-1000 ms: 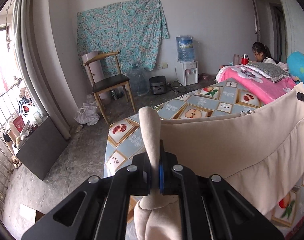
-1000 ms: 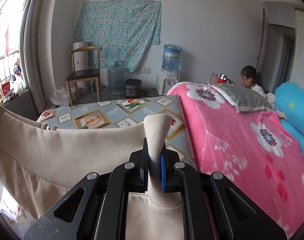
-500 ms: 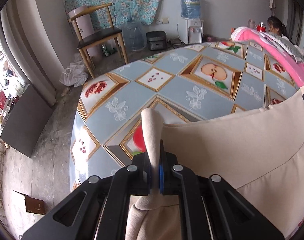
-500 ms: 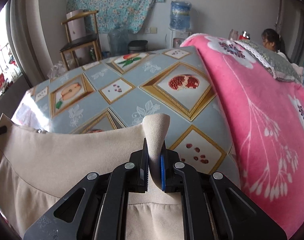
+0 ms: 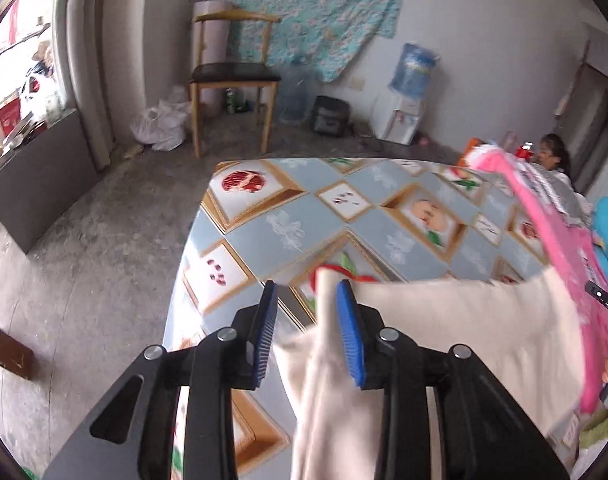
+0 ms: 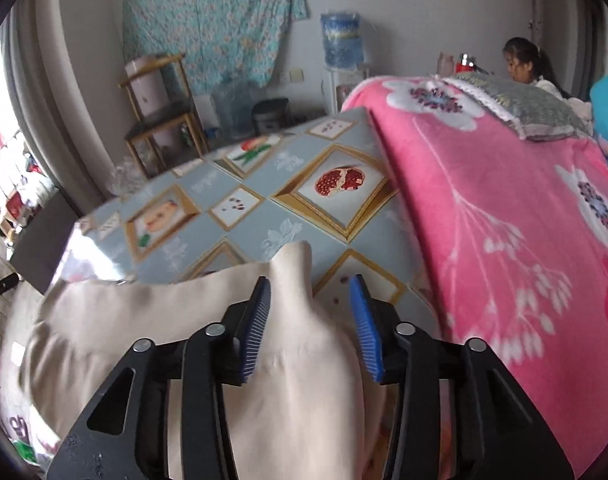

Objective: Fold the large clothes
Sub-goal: 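Lift the jacket by both sleeves and fold it over onto itself, then lower the folded jacket onto the table and open both tools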

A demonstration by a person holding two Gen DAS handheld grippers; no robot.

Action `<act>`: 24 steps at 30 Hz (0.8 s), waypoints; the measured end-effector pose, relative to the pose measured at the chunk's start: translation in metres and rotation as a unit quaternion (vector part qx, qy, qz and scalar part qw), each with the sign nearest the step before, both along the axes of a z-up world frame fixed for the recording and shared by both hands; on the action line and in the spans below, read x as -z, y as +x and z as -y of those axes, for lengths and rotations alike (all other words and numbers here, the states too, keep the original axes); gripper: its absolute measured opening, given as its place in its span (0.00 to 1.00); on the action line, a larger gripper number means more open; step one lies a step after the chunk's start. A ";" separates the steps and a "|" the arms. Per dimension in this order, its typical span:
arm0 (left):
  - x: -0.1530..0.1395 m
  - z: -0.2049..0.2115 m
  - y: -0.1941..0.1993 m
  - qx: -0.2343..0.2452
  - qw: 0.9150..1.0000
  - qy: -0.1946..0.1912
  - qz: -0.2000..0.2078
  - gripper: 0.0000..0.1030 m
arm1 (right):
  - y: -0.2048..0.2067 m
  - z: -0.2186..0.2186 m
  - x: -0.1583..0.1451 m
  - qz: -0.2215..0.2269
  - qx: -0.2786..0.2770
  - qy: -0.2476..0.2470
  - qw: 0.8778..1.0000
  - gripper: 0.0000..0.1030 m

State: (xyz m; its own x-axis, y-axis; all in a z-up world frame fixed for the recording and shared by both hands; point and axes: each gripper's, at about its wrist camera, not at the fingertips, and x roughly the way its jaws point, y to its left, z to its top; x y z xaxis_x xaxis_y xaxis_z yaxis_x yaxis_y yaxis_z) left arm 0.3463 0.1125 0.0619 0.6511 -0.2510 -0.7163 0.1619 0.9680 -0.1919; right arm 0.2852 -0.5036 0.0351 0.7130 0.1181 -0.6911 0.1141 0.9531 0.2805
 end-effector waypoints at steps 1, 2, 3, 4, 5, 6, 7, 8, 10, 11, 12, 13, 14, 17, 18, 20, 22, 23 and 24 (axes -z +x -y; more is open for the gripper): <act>-0.001 0.001 -0.014 0.020 1.000 -0.010 -0.002 0.35 | -0.017 -0.006 -0.001 0.003 -0.014 0.005 1.000 0.47; 0.000 0.005 -0.029 0.038 0.999 -0.014 -0.006 0.36 | -0.035 -0.013 0.001 0.001 -0.034 0.014 0.999 0.48; 0.005 0.011 -0.045 0.058 0.998 -0.012 -0.015 0.37 | -0.050 -0.021 0.006 -0.007 -0.052 0.026 0.998 0.47; 0.013 0.017 -0.060 0.075 0.997 -0.011 -0.024 0.37 | -0.061 -0.028 0.013 -0.016 -0.060 0.032 0.998 0.47; 0.022 0.022 -0.072 0.084 0.996 -0.010 -0.033 0.37 | -0.072 -0.035 0.023 -0.031 -0.066 0.031 0.997 0.46; 0.033 0.025 -0.084 0.077 0.996 -0.005 -0.042 0.37 | -0.079 -0.041 0.033 -0.046 -0.069 0.024 0.996 0.46; 0.044 0.026 -0.092 0.067 0.997 0.002 -0.049 0.37 | -0.085 -0.045 0.045 -0.064 -0.067 0.020 0.996 0.46; 0.058 0.026 -0.098 0.059 0.996 0.007 -0.062 0.37 | -0.088 -0.047 0.061 -0.085 -0.059 0.023 0.994 0.45; 0.080 0.024 -0.102 0.042 0.996 0.008 -0.082 0.37 | -0.091 -0.049 0.075 -0.079 -0.057 0.018 0.995 0.45; 0.086 0.021 -0.105 0.042 0.997 0.005 -0.071 0.38 | -0.091 -0.051 0.076 -0.075 -0.061 0.012 0.995 0.45; 0.088 0.020 -0.107 0.044 0.997 0.006 -0.061 0.39 | -0.089 -0.052 0.075 -0.077 -0.063 0.005 0.995 0.45; 0.088 0.020 -0.108 0.048 0.997 0.010 -0.057 0.39 | -0.087 -0.054 0.073 -0.081 -0.066 -0.003 0.994 0.45; 0.088 0.022 -0.109 0.051 0.997 0.019 -0.053 0.39 | -0.085 -0.056 0.071 -0.087 -0.071 -0.010 0.994 0.45; 0.079 0.022 -0.111 0.044 0.997 0.028 -0.059 0.39 | -0.087 -0.057 0.055 -0.103 -0.070 -0.025 0.992 0.45; 0.072 0.021 -0.109 0.039 0.997 0.029 -0.055 0.39 | -0.088 -0.056 0.047 -0.095 -0.066 -0.029 0.993 0.46; 0.055 0.016 -0.105 0.036 0.999 0.018 -0.028 0.39 | -0.082 -0.055 0.026 -0.061 -0.068 -0.024 0.996 0.51; 0.043 0.019 -0.092 0.039 0.999 0.011 -0.013 0.40 | -0.067 -0.058 0.012 -0.036 -0.067 -0.018 0.997 0.54; 0.040 0.024 -0.083 0.040 0.999 0.011 -0.011 0.41 | -0.054 -0.061 0.009 -0.029 -0.067 -0.019 0.997 0.54; 0.039 0.031 -0.070 0.042 0.999 0.010 -0.013 0.42 | -0.041 -0.065 0.008 -0.025 -0.067 -0.019 0.997 0.54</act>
